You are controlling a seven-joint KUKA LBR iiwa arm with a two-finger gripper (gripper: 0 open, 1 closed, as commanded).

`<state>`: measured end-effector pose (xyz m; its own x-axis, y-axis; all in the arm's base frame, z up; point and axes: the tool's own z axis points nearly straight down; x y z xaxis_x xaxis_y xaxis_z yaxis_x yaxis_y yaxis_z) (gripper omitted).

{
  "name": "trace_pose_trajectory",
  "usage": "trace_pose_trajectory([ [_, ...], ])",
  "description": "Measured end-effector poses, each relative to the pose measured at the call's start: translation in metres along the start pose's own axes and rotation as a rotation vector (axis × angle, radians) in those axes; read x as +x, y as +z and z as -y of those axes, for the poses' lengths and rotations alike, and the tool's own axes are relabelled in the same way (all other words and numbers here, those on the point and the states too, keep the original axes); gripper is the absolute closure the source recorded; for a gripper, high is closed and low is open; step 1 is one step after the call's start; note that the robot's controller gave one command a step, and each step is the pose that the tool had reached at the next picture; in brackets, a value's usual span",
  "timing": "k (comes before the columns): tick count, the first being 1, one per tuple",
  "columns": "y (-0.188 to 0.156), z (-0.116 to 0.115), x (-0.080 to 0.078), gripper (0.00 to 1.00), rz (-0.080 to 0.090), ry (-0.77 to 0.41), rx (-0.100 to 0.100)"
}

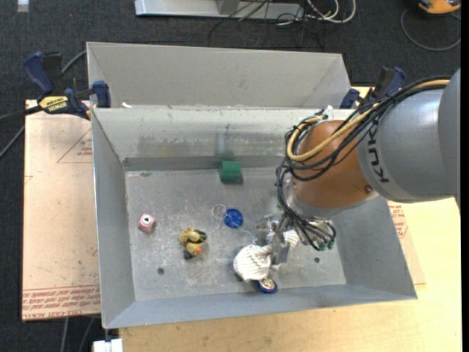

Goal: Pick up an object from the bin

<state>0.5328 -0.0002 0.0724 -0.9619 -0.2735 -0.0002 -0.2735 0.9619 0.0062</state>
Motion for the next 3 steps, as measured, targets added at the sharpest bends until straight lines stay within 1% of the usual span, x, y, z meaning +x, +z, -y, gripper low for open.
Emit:
trace_pose_trajectory([
  [2, -0.01, 0.0, 0.0, 1.0, 0.001, -0.001, 0.0],
  [3, -0.015, -0.001, 0.001, 1.0, -0.003, 0.0, -0.001],
])
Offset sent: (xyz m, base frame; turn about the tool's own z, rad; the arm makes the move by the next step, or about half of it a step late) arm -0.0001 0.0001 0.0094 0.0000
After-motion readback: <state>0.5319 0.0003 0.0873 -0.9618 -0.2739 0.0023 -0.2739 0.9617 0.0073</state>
